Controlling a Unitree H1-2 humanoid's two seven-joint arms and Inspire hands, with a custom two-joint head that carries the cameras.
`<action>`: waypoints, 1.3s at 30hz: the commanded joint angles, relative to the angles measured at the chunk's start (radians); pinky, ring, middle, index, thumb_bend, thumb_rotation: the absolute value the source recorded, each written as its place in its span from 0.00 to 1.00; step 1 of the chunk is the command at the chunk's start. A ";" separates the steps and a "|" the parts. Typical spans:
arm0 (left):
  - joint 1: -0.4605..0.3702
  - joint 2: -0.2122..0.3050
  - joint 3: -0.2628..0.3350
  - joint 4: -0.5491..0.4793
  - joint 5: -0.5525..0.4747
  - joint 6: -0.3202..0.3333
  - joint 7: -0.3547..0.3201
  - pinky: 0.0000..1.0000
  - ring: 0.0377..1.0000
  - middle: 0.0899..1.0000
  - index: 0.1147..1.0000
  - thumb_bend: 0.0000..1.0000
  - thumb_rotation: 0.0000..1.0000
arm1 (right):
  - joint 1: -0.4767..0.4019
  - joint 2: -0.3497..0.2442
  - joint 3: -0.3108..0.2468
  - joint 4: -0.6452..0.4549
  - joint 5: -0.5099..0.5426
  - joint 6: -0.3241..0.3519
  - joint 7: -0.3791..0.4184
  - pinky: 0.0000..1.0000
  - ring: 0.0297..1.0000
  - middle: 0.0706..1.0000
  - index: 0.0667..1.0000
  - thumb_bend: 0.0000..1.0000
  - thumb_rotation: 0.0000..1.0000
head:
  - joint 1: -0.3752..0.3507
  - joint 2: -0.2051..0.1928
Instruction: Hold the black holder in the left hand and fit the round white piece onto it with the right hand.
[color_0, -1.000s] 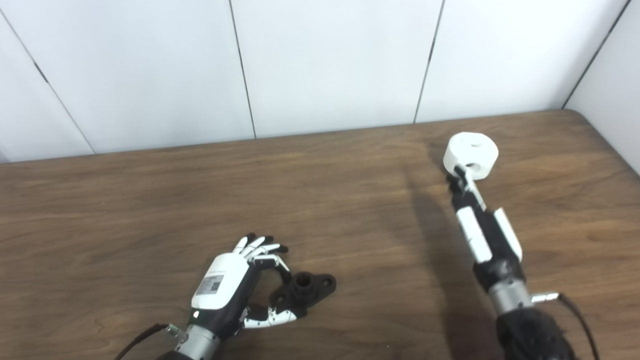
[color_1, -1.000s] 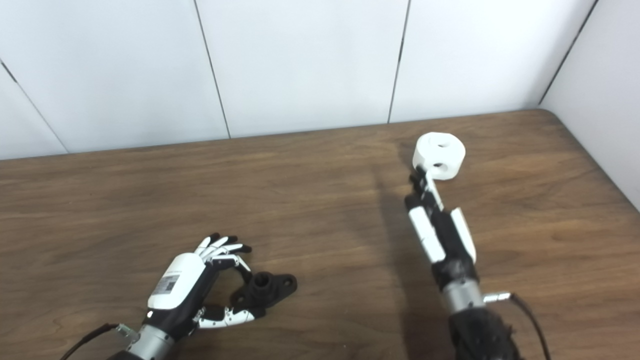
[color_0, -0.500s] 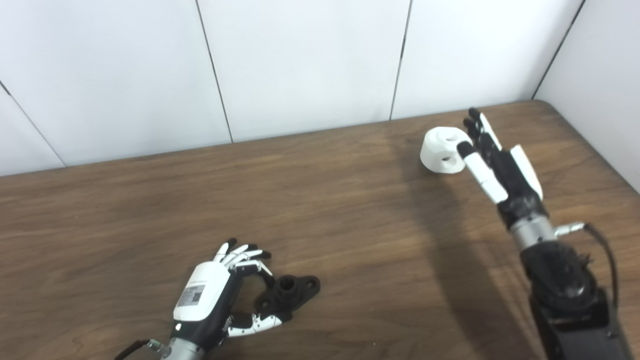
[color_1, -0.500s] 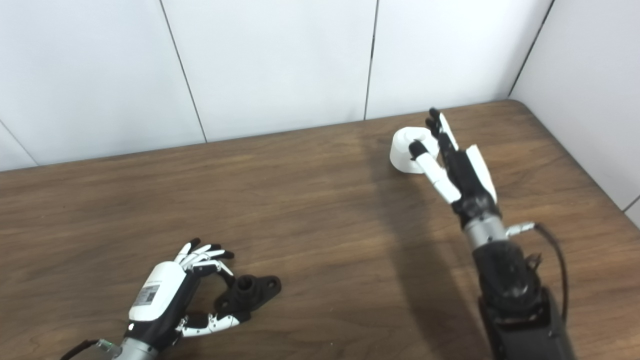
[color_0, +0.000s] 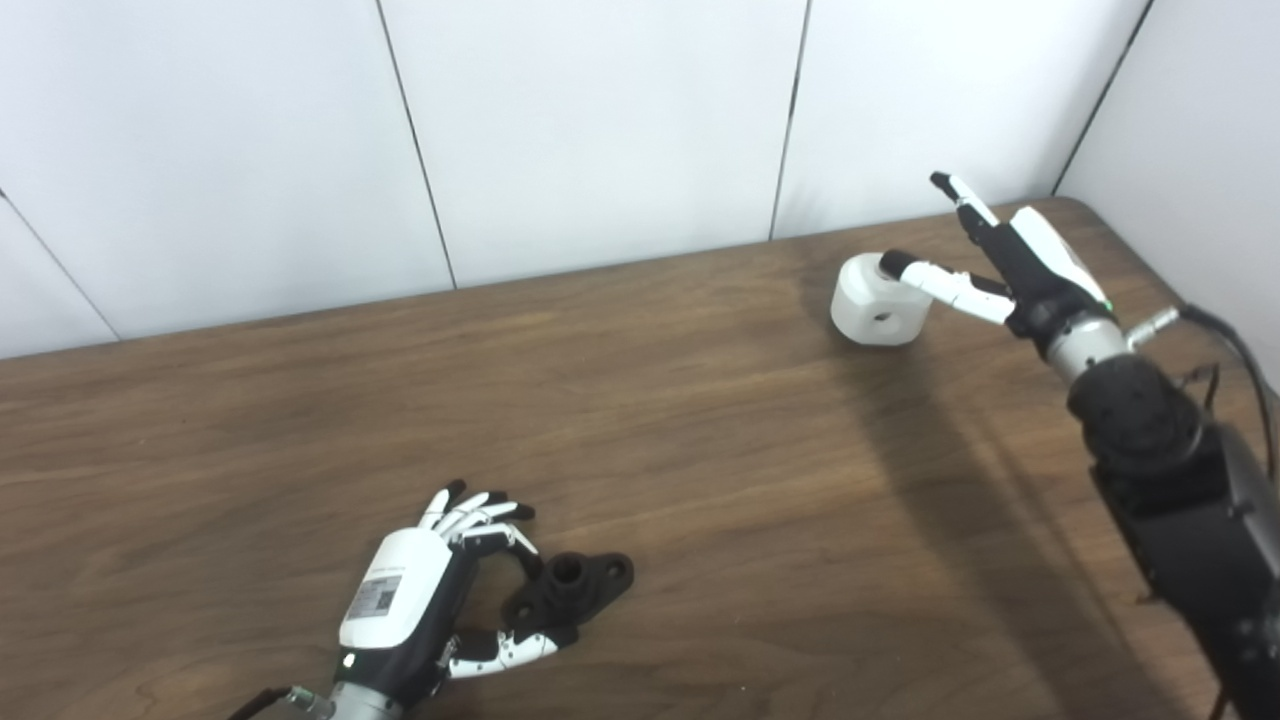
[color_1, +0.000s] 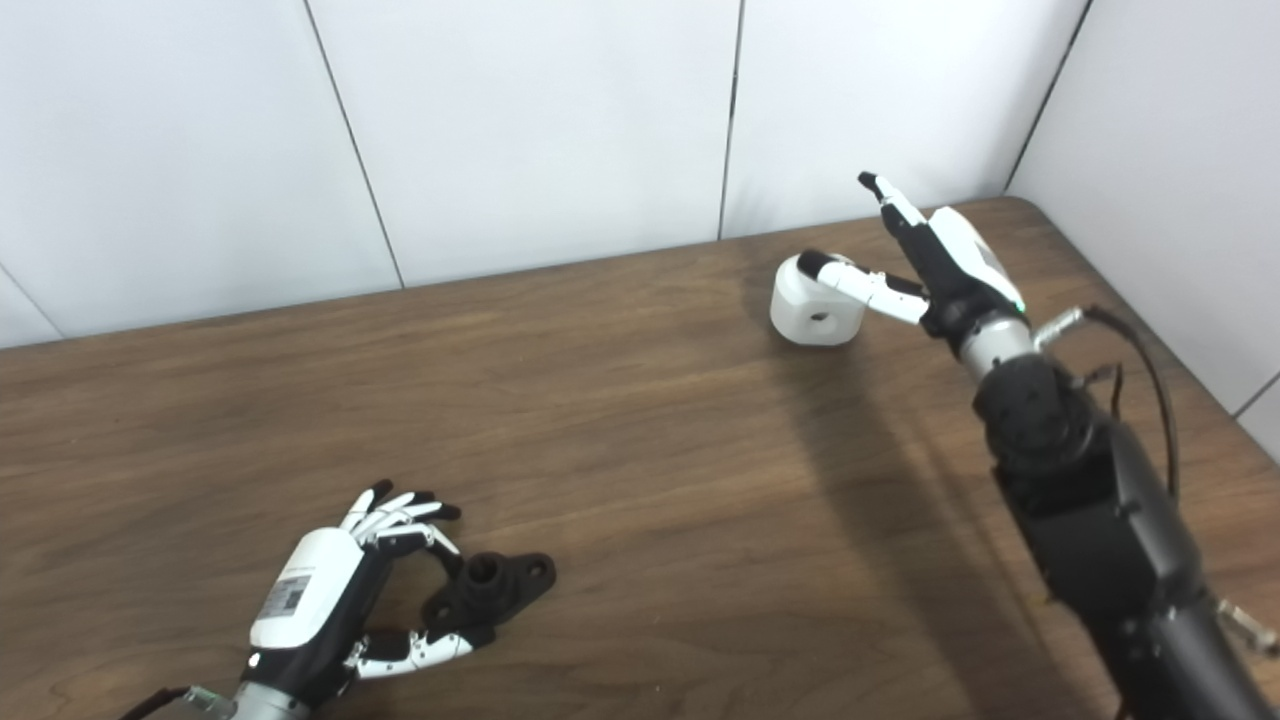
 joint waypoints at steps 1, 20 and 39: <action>0.018 0.013 -0.007 0.027 0.021 0.009 -0.031 1.00 0.88 0.79 0.42 0.52 0.05 | -0.068 -0.051 0.016 0.022 -0.044 0.000 0.021 0.92 1.00 0.99 0.97 0.68 0.68 | 0.002 0.002; 0.027 0.004 -0.009 0.018 0.023 0.007 -0.043 0.99 0.87 0.78 0.42 0.52 0.05 | -0.379 -0.178 0.299 0.363 -0.314 -0.011 0.277 1.00 1.00 0.96 0.96 0.88 0.44 | 0.018 -0.001; 0.022 -0.007 -0.012 0.017 0.034 0.017 -0.046 1.00 0.87 0.78 0.42 0.52 0.05 | -0.435 -0.153 0.333 0.427 -0.358 -0.006 0.340 1.00 1.00 0.92 0.87 0.90 0.39 | 0.035 -0.006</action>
